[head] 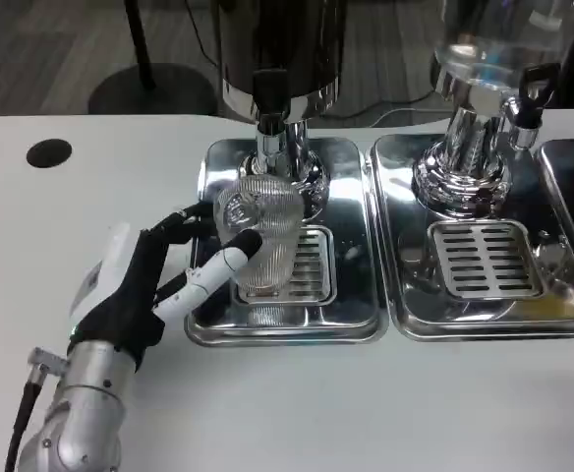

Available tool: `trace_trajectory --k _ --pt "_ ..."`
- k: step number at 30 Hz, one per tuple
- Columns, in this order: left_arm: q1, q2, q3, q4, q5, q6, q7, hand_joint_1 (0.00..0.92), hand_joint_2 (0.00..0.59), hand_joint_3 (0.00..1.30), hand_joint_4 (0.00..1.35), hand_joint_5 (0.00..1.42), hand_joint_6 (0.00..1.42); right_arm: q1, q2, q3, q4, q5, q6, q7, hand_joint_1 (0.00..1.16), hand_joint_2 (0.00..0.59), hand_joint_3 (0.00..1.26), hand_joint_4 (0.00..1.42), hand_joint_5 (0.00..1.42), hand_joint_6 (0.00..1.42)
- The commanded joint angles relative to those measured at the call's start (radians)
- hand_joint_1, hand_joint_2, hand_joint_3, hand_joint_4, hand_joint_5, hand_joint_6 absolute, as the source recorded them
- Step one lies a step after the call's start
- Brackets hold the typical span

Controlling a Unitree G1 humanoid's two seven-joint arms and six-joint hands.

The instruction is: Grasp the cup under the faucet to collect the drink, then remove the cup.

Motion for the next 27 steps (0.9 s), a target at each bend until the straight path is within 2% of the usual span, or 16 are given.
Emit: trace_trajectory --k 1,27 --pt "-0.018 -0.009 0.000 0.006 -0.001 0.005 -0.001 0.085 0.034 0.27 0.30 0.22 0.04 0.004 0.005 -0.011 -0.015 0.011 -0.015 0.004 0.74 0.534 0.34 0.27 0.20 0.06" --pt "-0.008 -0.011 0.001 -0.010 -0.001 0.006 -0.005 0.085 0.034 0.28 0.30 0.22 0.04 0.023 0.010 -0.025 -0.018 0.021 -0.035 0.006 0.74 0.534 0.34 0.28 0.20 0.06"
